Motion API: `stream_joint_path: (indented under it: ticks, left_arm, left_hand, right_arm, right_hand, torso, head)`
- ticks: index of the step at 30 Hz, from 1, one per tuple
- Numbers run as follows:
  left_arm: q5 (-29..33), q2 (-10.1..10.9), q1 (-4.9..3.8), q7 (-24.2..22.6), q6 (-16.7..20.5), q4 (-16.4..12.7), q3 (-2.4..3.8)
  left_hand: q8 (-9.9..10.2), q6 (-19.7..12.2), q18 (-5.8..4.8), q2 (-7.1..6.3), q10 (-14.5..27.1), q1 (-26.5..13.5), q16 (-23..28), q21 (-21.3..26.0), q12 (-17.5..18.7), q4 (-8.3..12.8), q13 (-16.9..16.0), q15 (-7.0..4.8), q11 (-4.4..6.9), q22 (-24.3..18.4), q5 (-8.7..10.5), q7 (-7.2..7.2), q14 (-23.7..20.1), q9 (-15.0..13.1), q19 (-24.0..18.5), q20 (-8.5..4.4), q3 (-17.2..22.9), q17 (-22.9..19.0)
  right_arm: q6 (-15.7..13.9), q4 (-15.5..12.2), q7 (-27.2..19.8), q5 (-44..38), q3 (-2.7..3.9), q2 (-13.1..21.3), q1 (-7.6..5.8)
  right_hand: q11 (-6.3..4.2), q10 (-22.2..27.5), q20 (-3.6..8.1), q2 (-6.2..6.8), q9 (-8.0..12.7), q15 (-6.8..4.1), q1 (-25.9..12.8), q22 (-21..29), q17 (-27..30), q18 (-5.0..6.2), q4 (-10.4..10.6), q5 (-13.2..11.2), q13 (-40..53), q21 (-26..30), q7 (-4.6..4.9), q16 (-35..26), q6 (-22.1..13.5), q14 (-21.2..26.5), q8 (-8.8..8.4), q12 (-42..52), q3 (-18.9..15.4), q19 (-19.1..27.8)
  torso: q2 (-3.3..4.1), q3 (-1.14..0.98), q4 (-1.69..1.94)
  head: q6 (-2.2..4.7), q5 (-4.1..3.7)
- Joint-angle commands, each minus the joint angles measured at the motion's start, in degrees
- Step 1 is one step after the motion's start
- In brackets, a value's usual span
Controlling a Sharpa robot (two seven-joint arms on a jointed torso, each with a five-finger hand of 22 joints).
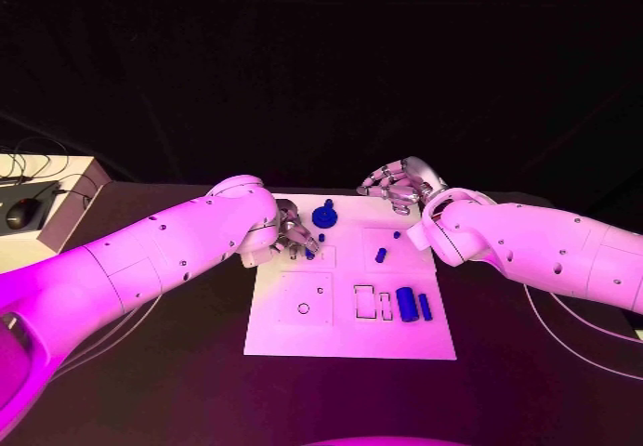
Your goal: Assemble the parts on the task board
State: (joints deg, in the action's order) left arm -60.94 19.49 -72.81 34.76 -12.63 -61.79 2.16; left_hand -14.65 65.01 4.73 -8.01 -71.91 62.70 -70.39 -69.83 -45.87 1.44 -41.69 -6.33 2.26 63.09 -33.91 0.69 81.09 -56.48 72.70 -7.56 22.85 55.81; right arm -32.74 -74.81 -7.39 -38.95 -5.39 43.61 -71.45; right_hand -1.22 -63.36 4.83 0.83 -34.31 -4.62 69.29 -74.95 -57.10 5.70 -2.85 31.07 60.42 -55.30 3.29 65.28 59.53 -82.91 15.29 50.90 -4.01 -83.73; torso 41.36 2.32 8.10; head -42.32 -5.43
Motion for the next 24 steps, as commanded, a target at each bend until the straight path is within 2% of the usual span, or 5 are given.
stream_joint_path:
  ticks: [1, 24]
  left_arm:
    - [0.7, -0.4, 0.49, -0.4, -1.4, -0.2, -0.30]
    - [1.6, 0.3, 0.49, 0.1, -1.8, -0.1, -0.31]
  left_hand:
    - [0.3, 2.1, -0.70, 2.65, -3.2, 2.4, -0.2, -0.2, 0.2, 4.5, 0.0, -0.57, 2.55, 0.2, 0.16, -1.48, 0.0, 0.0, 0.4, -0.05, 3.9, 0.0]
    - [-0.2, 3.8, -1.52, 2.66, -5.2, 1.3, -0.2, -0.1, 0.7, 4.9, -0.1, -1.07, 3.23, 1.1, -0.31, -2.34, 0.0, -1.2, 1.0, -0.80, 5.7, -0.9]
  right_arm:
    - [0.8, -0.1, -0.4, -0.5, 0.03, 0.0, -0.03]
    - [1.0, -0.1, -0.3, -0.5, 0.03, 0.1, -0.05]
  right_hand:
    - [0.15, -0.4, 0.70, -0.18, 0.0, -0.15, -0.6, -7.1, 0.1, -0.35, 0.1, 0.1, 0.0, 0.3, 0.01, -0.3, 0.3, 0.0, -0.39, -0.2, 0.2, -3.9]
    - [0.15, -0.4, 0.70, -0.18, 0.0, -0.15, -0.6, -7.1, 0.1, -0.35, 0.1, 0.1, 0.0, 0.3, 0.01, -0.3, 0.3, 0.0, -0.39, -0.2, 0.2, -3.9]
  torso:
    - [-0.09, 0.01, 0.03]
    - [-0.08, -0.02, 0.03]
  head:
    - [-0.13, -0.05]
    - [0.06, 0.02]
